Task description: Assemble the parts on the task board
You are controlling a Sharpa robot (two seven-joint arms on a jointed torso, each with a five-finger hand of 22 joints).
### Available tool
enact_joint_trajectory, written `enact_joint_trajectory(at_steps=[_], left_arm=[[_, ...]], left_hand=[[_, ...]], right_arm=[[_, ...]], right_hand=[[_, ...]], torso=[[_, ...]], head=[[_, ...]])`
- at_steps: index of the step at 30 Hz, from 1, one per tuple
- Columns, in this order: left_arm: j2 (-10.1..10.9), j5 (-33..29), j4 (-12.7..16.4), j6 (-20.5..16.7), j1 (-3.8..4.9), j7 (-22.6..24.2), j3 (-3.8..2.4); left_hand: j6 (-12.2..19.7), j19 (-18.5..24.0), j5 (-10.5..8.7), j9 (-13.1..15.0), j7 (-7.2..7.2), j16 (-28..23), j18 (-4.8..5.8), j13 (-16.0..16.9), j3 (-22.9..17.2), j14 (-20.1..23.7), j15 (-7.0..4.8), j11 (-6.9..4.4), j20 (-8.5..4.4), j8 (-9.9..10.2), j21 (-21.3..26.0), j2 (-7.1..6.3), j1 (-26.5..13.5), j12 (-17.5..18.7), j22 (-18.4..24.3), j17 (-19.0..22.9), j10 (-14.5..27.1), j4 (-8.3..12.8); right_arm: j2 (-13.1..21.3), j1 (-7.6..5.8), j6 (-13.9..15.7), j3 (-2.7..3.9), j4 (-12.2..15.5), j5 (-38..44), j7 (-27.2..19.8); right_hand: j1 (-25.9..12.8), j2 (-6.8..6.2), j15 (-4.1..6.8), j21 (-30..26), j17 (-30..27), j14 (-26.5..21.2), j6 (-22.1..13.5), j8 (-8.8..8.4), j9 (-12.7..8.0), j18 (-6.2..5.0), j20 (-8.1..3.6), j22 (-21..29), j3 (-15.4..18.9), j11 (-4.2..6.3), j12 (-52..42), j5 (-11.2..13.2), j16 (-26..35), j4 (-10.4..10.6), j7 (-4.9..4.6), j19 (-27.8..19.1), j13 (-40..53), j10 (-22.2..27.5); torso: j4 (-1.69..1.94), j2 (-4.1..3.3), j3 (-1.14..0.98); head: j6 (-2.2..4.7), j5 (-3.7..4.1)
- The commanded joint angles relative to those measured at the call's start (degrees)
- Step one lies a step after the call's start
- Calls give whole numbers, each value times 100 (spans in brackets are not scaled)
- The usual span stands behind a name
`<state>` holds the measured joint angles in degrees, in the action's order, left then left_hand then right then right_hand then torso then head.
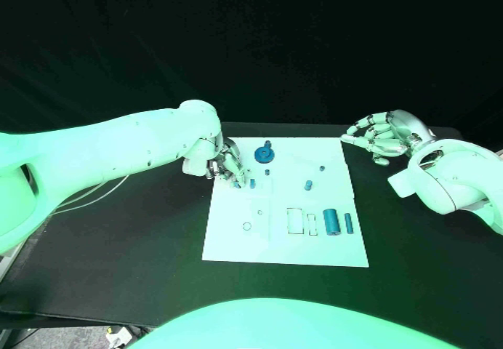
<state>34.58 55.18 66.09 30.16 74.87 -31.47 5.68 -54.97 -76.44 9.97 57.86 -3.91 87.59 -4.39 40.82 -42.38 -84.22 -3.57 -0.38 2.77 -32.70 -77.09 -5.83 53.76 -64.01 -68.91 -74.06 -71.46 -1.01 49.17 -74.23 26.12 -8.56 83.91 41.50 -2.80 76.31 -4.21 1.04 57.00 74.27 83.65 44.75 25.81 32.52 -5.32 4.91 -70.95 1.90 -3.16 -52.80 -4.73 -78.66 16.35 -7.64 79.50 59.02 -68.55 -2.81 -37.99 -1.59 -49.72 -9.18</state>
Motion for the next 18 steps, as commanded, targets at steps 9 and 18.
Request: enact_joint_trajectory(at_steps=[9, 18], left_arm=[[-49, -22, -4, 311, -41, 3, 23], [-93, 80, -58, 277, -41, 3, 22]], left_hand=[[240, 68, -88, 173, 29, 12, -69, -26, -744, -449, 1, -19, 5, 205, 69, 321, 557, 32, 46, -1215, -4, 330], [244, 79, -186, 183, 21, 3, -73, -18, -752, -444, 7, -10, 12, 204, 77, 358, 572, 26, 56, -1200, -6, 297]], right_arm=[[-13, 6, -25, 1, -3, 3, -14], [-19, 8, -25, 1, -3, 3, -17]], right_hand=[[-35, 200, 43, -134, 158, 264, 15, -80, 89, -90, -43, 26, 195, 38, 20, 49, 61, 10, 17, 20, -36, 55], [-36, 206, 44, -136, 162, 266, 19, -83, 92, -88, -43, 24, 212, 39, 14, 48, 64, 10, 18, 26, -43, 53]], torso=[[2, -2, -1], [0, 0, -1]], head=[[-7, 3], [-11, 2]])
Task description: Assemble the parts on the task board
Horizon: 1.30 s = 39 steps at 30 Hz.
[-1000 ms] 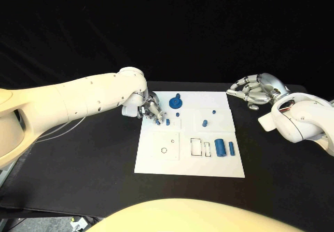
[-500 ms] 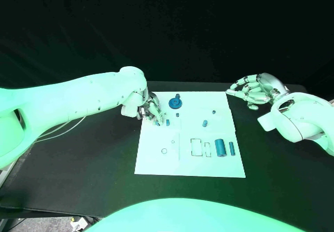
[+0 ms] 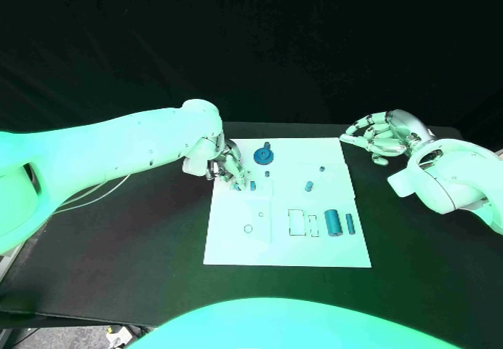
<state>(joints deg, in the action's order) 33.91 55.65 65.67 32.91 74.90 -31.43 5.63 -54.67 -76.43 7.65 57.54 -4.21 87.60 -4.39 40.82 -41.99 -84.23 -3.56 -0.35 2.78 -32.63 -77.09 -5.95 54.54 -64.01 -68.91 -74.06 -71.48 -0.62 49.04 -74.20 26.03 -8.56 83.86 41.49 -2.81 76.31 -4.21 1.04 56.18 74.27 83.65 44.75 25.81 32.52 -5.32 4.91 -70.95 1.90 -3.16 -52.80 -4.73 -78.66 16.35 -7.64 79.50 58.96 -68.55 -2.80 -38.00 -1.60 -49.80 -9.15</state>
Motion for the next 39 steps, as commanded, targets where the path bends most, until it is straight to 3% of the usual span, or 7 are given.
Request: enact_joint_trajectory(at_steps=[1, 14, 22, 25, 30, 39], left_arm=[[-32, 44, -27, -8, -44, -2, 27], [-83, 229, -104, -100, -42, -27, 27], [-95, 253, -122, -99, -42, -37, 28], [-99, 253, -128, -91, -42, -39, 29], [-105, 252, -135, -68, -42, -43, 29], [-106, 276, -150, -79, -42, -43, 30]], left_hand=[[214, 78, 46, 215, 50, 3, -73, -18, -792, -443, 6, -13, 11, 196, 77, 370, 493, 26, 56, -1200, -4, 257], [248, 91, -115, 209, 36, 0, -78, -13, -769, -441, 16, 0, 21, 228, 87, 386, 444, 15, 67, -1195, 2, 169], [235, 107, -311, 162, 48, -1, -83, -15, -608, -439, 17, -4, 28, 282, 107, 242, 296, 6, 82, -1194, 21, 35], [227, 108, -323, 149, 54, -4, -84, -12, -540, -437, 14, -8, 27, 294, 110, 195, 260, 0, 83, -1190, 23, 1], [174, 117, -334, 83, 71, -11, -88, -18, -196, -432, 5, -19, 19, 346, 131, 3, 114, -5, 99, -1179, 44, -168], [128, 136, -334, 0, 58, -31, -94, -46, 238, -418, 9, -8, 19, 418, 164, -122, -2, 3, 130, -1148, 86, -425]], right_arm=[[-6, 5, -16, 1, 2, 3, -16], [-1, 6, -10, 1, 7, 3, -15], [1, 6, -6, 1, 9, 3, -16], [1, 6, -5, 1, 10, 3, -16], [4, 6, -4, 1, 12, 3, -15], [8, 6, 2, 1, 15, 3, -13]], right_hand=[[-36, 206, 43, -54, 162, 266, 19, -83, 92, -88, -43, 24, 212, 39, 14, 48, 64, 10, 18, 26, -37, 53], [-36, 206, 43, -54, 162, 266, 19, -83, 92, -88, -43, 24, 212, 39, 14, 48, 64, 10, 18, 26, -37, 53], [-36, 206, 43, -54, 162, 266, 19, -83, 92, -88, -43, 24, 212, 39, 14, 48, 64, 10, 18, 26, -37, 53], [-36, 206, 43, -54, 162, 266, 19, -83, 92, -88, -43, 24, 212, 39, 14, 48, 64, 10, 18, 26, -37, 53], [-36, 206, 43, -54, 162, 266, 19, -83, 92, -88, -43, 24, 212, 39, 14, 48, 64, 10, 18, 26, -37, 53], [-35, 208, 44, -74, 152, 263, 20, -86, 94, -91, -44, 33, 223, 39, 26, 48, 77, 9, 18, 24, -53, 61]], torso=[[-1, 2, -1], [3, 6, -1], [2, 4, -1], [-1, 3, 1], [-2, 2, -1], [1, -1, 0]], head=[[-7, -2], [-4, 2], [2, 1], [3, -1], [1, 5], [6, 6]])
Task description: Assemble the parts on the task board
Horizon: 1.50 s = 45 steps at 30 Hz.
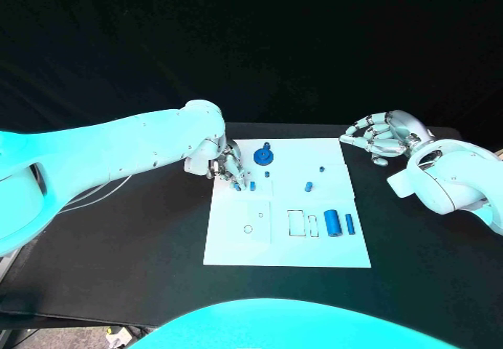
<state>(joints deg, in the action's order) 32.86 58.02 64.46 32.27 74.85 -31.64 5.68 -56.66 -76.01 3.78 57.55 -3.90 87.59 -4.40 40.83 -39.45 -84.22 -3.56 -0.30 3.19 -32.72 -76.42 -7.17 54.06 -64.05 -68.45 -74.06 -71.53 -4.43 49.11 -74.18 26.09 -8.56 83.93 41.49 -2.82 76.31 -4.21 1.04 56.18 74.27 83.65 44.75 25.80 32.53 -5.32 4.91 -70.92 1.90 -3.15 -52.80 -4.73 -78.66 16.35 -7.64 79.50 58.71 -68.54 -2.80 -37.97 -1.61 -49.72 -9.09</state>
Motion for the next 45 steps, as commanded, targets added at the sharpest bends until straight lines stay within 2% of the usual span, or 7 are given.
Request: enact_joint_trajectory(at_steps=[1, 7, 24, 33, 39, 45], left_arm=[[0, 46, -31, -17, -37, -22, 25], [0, 70, -45, -26, -37, -20, 26], [4, 154, -65, -49, -37, -14, 26], [10, 224, -76, -76, -37, -8, 25], [43, 255, -53, -135, -37, 5, 23], [143, 120, 64, -327, -38, 36, -12]], left_hand=[[327, 95, 53, -10, 25, -33, -93, -50, 29, -417, 10, -11, -21, 435, 100, -11, 34, 8, 85, -1144, 97, -73], [312, 106, 54, -55, 9, -42, -97, -62, 318, -410, 22, 4, -11, 477, 121, -87, -27, 9, 105, -1129, 119, -254], [315, 139, 62, -97, -11, -67, -108, -110, 678, -392, 37, 24, 2, 524, 166, -145, -50, 30, 152, -1089, 170, -503], [324, 148, 59, -127, -19, -76, -112, -126, 1036, -385, 45, 33, 11, 558, 186, -223, -42, 31, 165, -1075, 197, -734], [328, 155, 59, -133, -19, -81, -115, -146, 1140, -380, 45, 33, 12, 566, 197, -231, -15, 39, 176, -1065, 211, -805], [355, 169, 65, -150, -25, -94, -120, -169, 1269, -372, 47, 36, 13, 593, 217, -244, 32, 50, 199, -1045, 228, -894]], right_arm=[[1, 3, -3, 1, 8, 3, -12], [2, 3, 0, 1, 9, 3, -15], [9, 3, -1, 1, 17, 3, -15], [11, 3, -4, 1, 27, 3, -18], [11, 3, -5, 1, 25, 3, -18], [4, 4, -4, 1, 15, 3, -24]], right_hand=[[-35, 208, 44, -74, 152, 263, 20, -86, 93, -91, -44, 30, 223, 39, 26, 48, 77, 10, 18, 24, -28, 61], [-35, 208, 44, -74, 152, 263, 20, -86, 93, -91, -44, 30, 223, 39, 26, 48, 77, 10, 18, 24, -28, 61], [-45, 207, 43, -96, 149, 262, 16, -90, 94, -93, -44, 40, 238, 37, 24, 50, 84, 14, 17, 21, -33, 63], [-45, 207, 43, -96, 149, 262, 16, -90, 94, -93, -44, 40, 238, 37, 24, 50, 84, 14, 17, 21, -33, 63], [-45, 207, 43, -96, 149, 262, 16, -90, 94, -93, -44, 40, 238, 37, 24, 50, 84, 14, 17, 21, -33, 63], [-45, 207, 43, -96, 149, 262, 16, -90, 94, -93, -44, 40, 238, 37, 24, 50, 84, 14, 17, 21, -33, 63]], torso=[[1, -4, 2], [-2, -3, -1], [-2, -1, 0], [-1, -4, 2], [1, -3, 0], [0, -1, 4]], head=[[-1, 1], [-1, 7], [-1, 18], [0, 24], [3, 22], [7, 22]])
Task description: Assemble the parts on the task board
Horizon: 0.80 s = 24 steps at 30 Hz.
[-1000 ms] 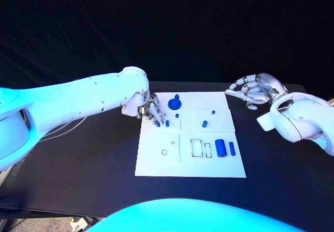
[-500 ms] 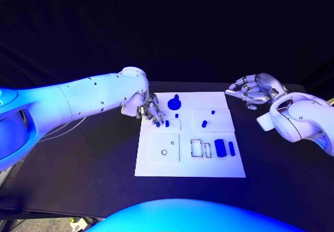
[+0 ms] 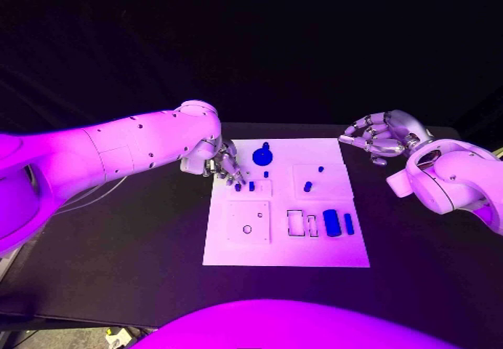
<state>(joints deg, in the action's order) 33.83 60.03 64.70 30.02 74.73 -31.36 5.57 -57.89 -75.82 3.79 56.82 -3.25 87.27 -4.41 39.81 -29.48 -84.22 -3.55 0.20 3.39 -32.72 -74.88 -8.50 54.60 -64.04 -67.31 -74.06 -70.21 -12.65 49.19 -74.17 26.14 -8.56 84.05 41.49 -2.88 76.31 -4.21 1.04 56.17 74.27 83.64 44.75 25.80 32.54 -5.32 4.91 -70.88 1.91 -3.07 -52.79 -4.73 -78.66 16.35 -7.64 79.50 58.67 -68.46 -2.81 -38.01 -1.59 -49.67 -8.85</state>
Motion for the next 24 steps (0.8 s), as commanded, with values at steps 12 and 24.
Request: enact_joint_trajectory(at_steps=[12, 24], left_arm=[[424, -635, 506, -903, -24, 136, -151], [1127, -1450, 1383, -2224, -27, 321, -235]], left_hand=[[844, 556, 139, -348, -276, -493, -244, -947, 586, -76, 171, 148, 99, 915, 550, 105, 557, 684, 679, -407, 777, -314], [1604, 946, 146, -1786, -584, -934, -410, -1492, 629, 219, 390, 405, 291, 2013, 1290, 153, 1407, 1589, 1521, 241, 975, -279]], right_arm=[[-9, 11, -4, 1, -17, 3, -26], [15, 29, 2, -1, -37, -10, -23]], right_hand=[[-45, 207, 43, -95, 149, 262, 16, -90, 94, -93, -44, 36, 238, 29, 24, 50, 84, 14, 17, 21, -30, 55], [-56, 212, 43, -91, 154, 263, 15, -94, 96, -91, -44, 31, 254, 29, 20, 49, 85, 15, 16, 27, -34, 55]], torso=[[5, 9, -2], [16, 21, 1]], head=[[38, -4], [109, 0]])
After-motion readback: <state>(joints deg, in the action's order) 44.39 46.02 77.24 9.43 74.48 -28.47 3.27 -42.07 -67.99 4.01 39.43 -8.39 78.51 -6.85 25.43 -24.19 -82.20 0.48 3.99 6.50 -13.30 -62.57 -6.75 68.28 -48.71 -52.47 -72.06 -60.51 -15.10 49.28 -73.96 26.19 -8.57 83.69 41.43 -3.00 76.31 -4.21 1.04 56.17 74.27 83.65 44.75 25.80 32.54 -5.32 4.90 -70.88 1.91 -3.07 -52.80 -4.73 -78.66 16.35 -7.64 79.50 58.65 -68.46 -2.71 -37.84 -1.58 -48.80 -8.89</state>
